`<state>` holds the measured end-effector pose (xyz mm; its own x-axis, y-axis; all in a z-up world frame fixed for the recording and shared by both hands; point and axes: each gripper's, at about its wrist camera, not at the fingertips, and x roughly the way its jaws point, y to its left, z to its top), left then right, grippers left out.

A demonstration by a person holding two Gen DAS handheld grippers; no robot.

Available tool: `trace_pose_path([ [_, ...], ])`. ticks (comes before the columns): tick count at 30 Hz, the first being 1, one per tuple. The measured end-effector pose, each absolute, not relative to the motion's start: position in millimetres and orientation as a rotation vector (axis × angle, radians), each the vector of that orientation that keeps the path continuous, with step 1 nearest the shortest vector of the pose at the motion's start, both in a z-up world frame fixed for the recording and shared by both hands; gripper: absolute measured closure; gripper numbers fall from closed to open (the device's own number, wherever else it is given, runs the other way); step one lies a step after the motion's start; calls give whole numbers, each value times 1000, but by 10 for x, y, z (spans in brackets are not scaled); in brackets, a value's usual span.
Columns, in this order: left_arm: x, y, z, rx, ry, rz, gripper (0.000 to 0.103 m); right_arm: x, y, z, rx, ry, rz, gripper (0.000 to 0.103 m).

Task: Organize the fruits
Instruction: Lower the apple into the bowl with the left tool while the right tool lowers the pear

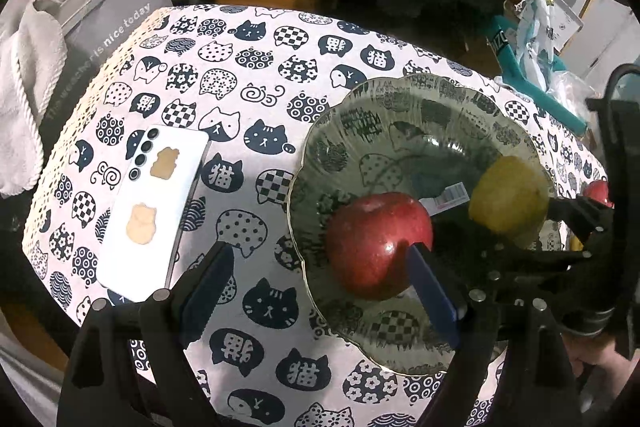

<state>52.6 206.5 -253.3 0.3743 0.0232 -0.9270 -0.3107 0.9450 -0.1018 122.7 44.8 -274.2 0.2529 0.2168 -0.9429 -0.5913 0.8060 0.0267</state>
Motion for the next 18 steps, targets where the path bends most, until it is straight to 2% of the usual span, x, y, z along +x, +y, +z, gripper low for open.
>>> trace_pose_path([
  [10,515,2095,-2509,-305,1174,217,14,1160,523,-2911,-434,1234,570,19],
  [18,474,2119,-2407,-320,1156,220,14,1176,507,-2623,-364,1156,604,16],
])
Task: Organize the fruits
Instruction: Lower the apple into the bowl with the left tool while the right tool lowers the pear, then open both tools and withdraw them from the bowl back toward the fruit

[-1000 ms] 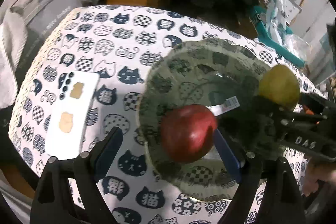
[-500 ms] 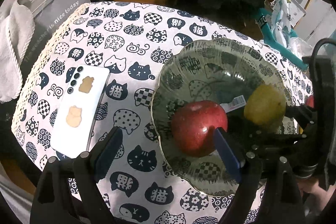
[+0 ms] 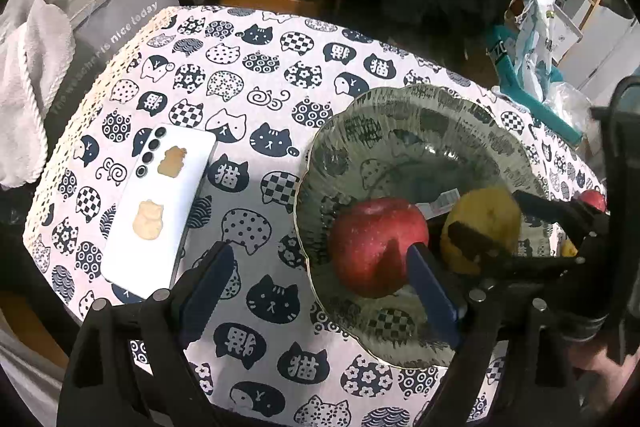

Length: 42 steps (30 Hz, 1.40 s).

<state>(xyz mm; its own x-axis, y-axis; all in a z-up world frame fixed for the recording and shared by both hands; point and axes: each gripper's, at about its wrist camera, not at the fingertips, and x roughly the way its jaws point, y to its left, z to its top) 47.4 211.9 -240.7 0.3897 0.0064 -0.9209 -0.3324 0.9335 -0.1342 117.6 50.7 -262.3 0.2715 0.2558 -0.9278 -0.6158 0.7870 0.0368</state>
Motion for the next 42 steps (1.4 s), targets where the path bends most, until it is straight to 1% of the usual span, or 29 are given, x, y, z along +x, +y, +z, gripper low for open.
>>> trace_pose_path([
  [6,427,2098,-2175,-328,1104,210,14,1216,370,-2267,-294,1083,584,16],
  [22,264,1828,-1307,-279,902,150,14,993,-209,-1121,-186,845,496,16],
  [25,231,1768,-1183,-268,870,143,9,899,-365,-925,-161,796,490,16],
  [32,160,1574,-909,-222,801,121,8,706,-700,-561,-140,713,455,16],
  [36,98,1457,-727,-202,749,102,1,601,-901,-396,-138,664,440,16],
  [42,47,1222,-509,-177,702,60,1,406,-1218,-162,-146,597,397,16],
])
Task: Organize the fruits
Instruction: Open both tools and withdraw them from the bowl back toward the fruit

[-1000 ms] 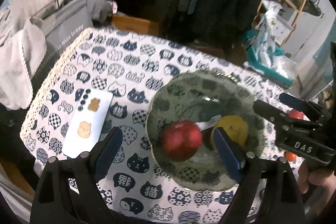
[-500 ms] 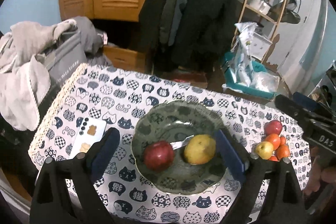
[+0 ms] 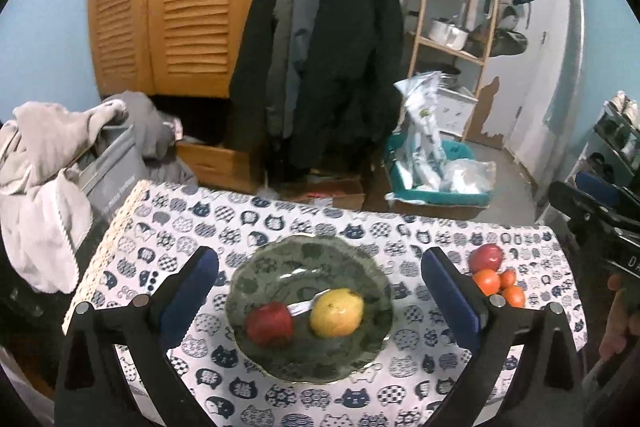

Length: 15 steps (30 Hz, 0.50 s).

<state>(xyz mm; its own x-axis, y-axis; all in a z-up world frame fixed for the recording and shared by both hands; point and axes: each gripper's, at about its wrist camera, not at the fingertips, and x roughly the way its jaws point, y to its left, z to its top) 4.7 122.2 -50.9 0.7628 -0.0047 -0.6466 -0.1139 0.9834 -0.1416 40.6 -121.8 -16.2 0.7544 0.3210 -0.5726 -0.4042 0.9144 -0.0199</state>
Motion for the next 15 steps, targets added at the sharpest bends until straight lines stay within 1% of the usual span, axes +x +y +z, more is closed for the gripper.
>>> trace_pose_path([
  [7,54,913,-379,-150,676,0,1,219,-1662,43,-111,540,352,15],
  [15,88,562,-278,-125,670,-66,1,130,-2171,71,-77,531,276,15],
])
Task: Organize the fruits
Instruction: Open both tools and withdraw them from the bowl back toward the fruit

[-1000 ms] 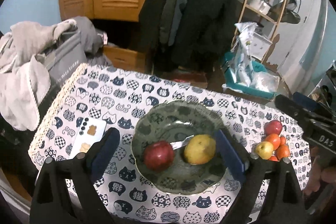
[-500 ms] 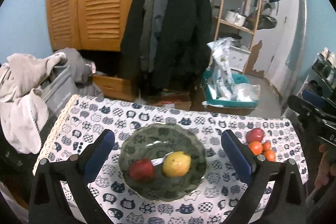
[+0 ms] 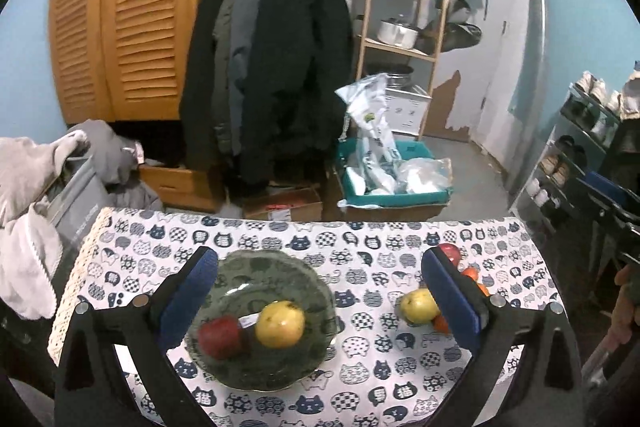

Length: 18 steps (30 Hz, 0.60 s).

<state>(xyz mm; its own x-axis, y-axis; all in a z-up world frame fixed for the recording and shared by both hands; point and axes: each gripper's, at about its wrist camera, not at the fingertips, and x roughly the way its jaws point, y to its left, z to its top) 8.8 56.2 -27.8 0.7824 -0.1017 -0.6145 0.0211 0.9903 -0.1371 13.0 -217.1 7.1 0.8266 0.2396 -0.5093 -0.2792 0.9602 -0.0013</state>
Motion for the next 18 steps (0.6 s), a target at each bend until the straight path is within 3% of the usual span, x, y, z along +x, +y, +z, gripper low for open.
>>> trace_pose_path([
  [18,372,-252,-457,-46,751,-170,1,226,-2943,-310,-16,618,132,15],
])
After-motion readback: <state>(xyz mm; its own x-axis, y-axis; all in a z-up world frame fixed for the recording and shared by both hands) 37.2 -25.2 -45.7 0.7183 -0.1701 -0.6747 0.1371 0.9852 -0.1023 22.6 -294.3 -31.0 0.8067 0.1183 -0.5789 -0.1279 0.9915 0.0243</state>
